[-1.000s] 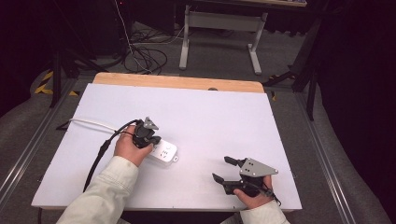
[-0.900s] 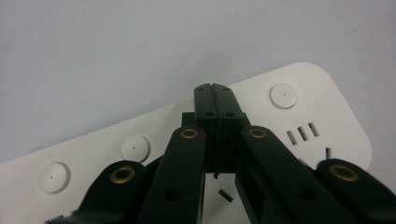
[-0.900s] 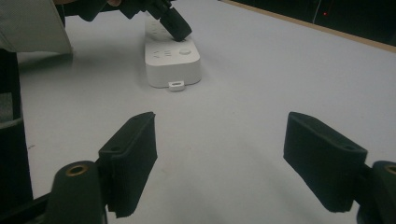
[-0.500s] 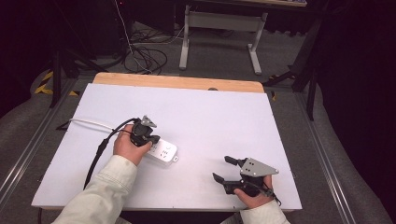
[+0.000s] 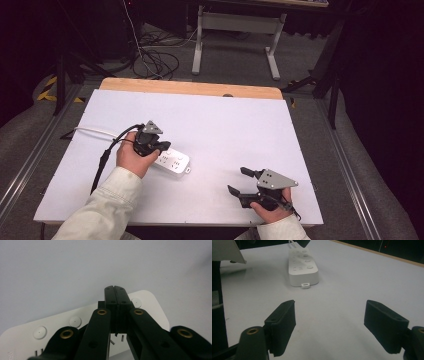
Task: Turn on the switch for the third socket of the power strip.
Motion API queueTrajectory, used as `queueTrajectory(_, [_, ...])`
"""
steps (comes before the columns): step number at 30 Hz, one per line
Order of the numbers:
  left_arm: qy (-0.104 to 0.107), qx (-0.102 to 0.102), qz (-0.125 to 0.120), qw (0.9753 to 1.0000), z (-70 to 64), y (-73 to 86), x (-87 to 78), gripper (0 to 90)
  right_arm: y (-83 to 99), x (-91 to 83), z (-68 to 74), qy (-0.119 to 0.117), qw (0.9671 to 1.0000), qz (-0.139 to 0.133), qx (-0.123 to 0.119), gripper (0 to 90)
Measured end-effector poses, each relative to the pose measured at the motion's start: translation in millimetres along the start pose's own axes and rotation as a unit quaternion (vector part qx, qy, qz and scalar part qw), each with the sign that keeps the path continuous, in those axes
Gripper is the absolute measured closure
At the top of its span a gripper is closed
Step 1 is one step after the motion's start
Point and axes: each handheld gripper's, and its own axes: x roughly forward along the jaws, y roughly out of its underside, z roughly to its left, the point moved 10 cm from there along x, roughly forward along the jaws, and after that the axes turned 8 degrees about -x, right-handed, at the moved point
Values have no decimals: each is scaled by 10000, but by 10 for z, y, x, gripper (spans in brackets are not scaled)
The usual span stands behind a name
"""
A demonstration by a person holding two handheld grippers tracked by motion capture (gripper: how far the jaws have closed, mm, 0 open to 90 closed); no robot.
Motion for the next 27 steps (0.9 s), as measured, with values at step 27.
queueTrajectory(27, [247,345,-628,9971,-229,-161,-314,646,2,-4,-2,7,10000,8,-3,259])
